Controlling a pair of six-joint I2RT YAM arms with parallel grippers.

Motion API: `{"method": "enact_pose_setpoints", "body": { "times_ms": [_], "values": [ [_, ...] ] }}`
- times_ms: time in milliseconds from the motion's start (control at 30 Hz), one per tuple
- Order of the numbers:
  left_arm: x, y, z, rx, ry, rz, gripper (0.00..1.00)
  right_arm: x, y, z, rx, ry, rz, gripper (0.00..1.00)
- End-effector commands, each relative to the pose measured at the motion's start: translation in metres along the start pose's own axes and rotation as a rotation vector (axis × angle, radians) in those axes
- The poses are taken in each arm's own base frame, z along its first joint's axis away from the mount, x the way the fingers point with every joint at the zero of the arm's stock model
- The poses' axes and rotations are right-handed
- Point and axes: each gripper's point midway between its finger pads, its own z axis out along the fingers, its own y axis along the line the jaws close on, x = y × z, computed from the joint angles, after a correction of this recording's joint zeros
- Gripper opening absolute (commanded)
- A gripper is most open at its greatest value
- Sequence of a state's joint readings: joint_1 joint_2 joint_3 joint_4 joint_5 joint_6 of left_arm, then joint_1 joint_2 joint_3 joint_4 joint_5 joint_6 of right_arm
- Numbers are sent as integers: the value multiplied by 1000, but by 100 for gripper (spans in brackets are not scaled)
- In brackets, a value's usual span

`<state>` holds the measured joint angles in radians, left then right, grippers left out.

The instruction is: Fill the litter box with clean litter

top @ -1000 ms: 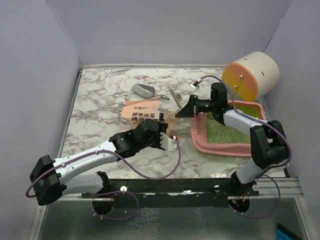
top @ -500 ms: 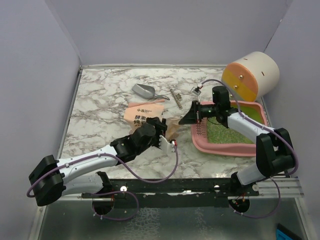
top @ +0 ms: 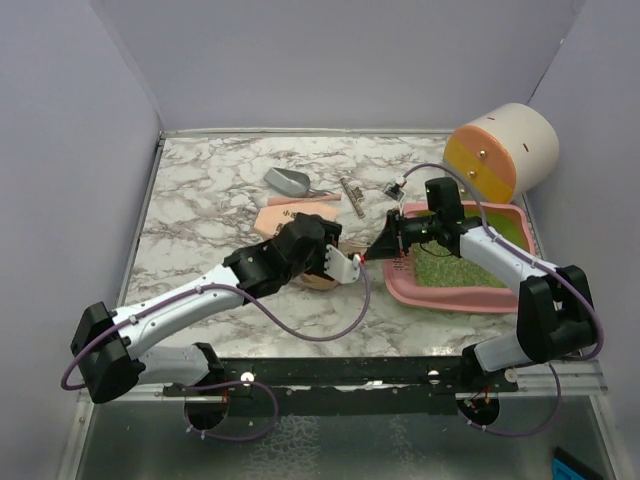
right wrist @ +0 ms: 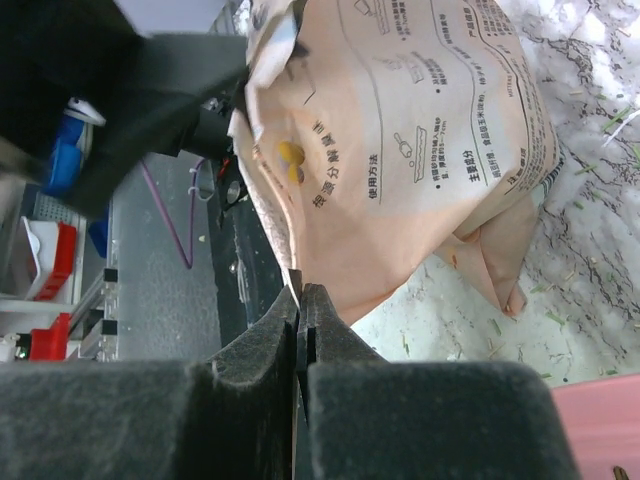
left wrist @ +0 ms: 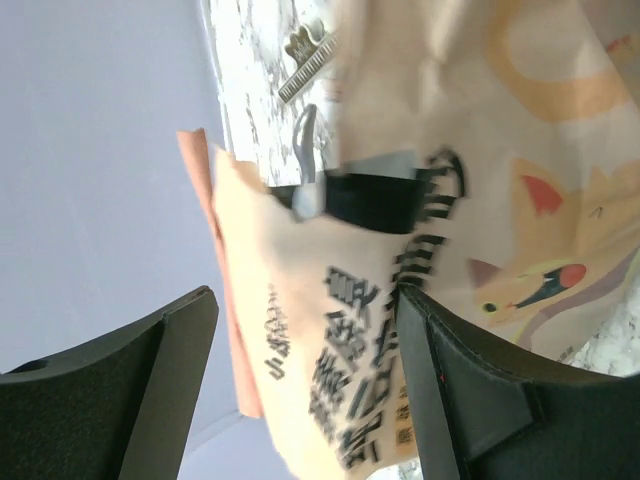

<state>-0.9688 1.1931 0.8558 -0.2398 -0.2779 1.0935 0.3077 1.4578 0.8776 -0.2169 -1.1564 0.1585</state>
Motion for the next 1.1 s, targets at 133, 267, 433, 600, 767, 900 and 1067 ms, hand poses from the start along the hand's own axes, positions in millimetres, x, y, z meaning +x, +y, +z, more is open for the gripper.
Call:
{"method": "enact_pose_setpoints", "body": {
  "times_ms": [133, 267, 433, 600, 767, 900, 1067],
  "values": [
    [-45, 29, -37, 289, -163, -226, 74, -11, 19, -2, -65, -7, -36, 1],
    [-45, 10, -42, 415, -145, -234, 75, -16, 20, -2, -68, -12, -42, 1],
    [-34, 0, -45, 458, -90, -232, 75, -18, 20, -2, -67, -16, -38, 1],
    [-38, 8, -58, 452, -142, -278, 75, -19, 19, -2, -61, -15, -35, 1],
    [-23, -9, -37, 461, -75, -273, 76, -19, 20, -2, -68, -17, -37, 1],
    [-17, -23, -15, 469, -79, -298, 77, -17, 22, -2, -78, -16, -37, 1],
    [-9, -31, 3, 451, -81, -312, 76, -16, 23, -2, -87, -14, -34, 1]
  ]
}}
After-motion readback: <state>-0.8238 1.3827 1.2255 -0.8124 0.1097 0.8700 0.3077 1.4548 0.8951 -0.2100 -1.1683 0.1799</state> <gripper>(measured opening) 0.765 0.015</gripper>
